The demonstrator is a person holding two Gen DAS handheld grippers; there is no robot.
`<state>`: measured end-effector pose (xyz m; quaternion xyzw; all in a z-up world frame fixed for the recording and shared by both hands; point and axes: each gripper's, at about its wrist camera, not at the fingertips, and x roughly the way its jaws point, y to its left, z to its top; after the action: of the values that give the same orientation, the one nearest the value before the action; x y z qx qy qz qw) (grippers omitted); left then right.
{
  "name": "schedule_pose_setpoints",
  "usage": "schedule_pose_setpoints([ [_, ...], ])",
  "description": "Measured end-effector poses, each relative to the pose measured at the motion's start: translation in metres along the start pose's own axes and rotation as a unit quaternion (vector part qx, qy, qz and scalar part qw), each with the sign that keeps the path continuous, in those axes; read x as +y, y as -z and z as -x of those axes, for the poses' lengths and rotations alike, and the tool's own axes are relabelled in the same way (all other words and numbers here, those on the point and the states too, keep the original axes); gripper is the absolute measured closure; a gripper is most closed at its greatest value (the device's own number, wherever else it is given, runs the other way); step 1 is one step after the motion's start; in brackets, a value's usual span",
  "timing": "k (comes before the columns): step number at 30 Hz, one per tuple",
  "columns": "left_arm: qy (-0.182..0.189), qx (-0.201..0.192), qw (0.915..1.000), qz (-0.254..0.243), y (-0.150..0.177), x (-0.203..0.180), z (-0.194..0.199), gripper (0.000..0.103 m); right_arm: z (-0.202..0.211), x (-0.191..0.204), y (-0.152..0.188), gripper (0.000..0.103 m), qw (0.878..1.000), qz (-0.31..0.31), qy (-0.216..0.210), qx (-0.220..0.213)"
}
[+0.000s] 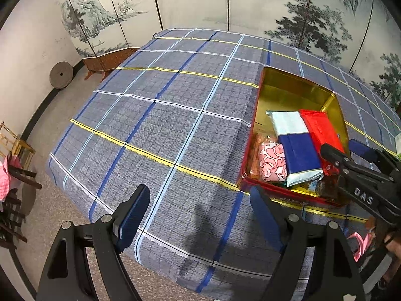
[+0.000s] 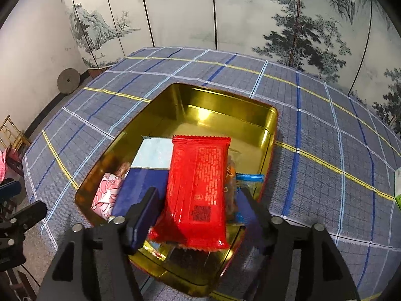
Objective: Organize snacks
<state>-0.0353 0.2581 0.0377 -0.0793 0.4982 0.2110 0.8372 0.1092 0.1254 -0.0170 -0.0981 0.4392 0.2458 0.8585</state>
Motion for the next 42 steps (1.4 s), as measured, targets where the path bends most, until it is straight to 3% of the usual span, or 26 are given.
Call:
schedule_pose_setpoints([
  [7, -0.003, -0.003, 1.0000, -0.009, 0.002, -0.009, 0.005, 0.024, 0.024, -0.005, 0.012, 0.019, 1.000, 0.001, 0.000, -0.009],
  [22, 0.001, -0.003, 0.9994, -0.034, 0.006, -0.037, 0.010, 0.023, 0.050, -0.016, 0.047, 0.018, 1.000, 0.008, 0.011, -0.008],
  [36, -0.007, -0.002, 0.9985, -0.055, 0.007, -0.058, 0.009, 0.023, 0.044, -0.026, 0.058, 0.018, 1.000, 0.005, 0.011, 0.003],
  [42, 0.007, 0.000, 0.9986, -0.052, 0.005, -0.059, 0.008, 0.023, 0.043, -0.026, 0.058, 0.018, 1.000, 0.002, 0.008, 0.005],
])
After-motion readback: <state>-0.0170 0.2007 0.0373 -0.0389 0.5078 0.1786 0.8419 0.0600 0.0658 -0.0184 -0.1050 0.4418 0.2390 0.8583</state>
